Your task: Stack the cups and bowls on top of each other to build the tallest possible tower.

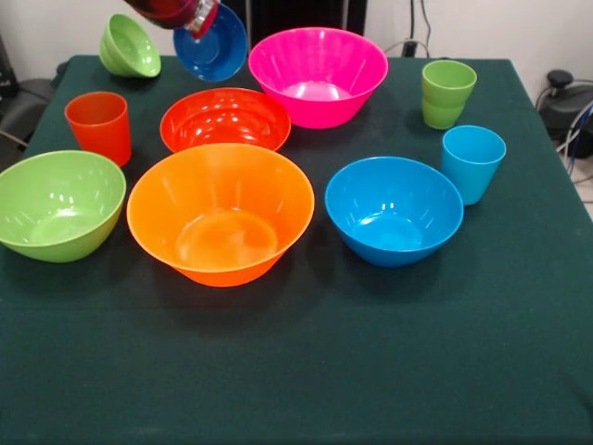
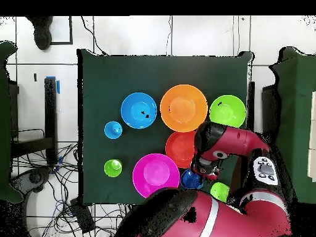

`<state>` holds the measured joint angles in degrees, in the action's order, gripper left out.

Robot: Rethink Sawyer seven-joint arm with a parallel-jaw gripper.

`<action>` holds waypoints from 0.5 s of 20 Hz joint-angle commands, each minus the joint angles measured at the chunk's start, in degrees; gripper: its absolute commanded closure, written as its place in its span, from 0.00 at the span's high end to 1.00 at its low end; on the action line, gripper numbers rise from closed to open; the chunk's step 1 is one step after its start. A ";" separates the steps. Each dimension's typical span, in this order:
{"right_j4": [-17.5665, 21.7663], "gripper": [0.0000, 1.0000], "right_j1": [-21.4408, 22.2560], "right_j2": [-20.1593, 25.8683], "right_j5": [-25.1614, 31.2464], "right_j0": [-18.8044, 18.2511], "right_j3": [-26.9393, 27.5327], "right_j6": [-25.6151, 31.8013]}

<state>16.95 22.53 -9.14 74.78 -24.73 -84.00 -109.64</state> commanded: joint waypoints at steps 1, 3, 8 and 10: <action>-2.41 0.00 1.30 5.14 2.37 2.04 -2.24 -1.81; -2.14 0.00 1.60 4.92 2.22 2.10 -2.29 -1.45; -1.39 0.00 1.49 4.98 1.26 2.45 -2.57 -0.86; -1.06 0.00 1.63 4.84 0.89 2.63 -2.90 -0.80</action>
<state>16.28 24.98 -9.18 74.76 -23.96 -84.10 -109.64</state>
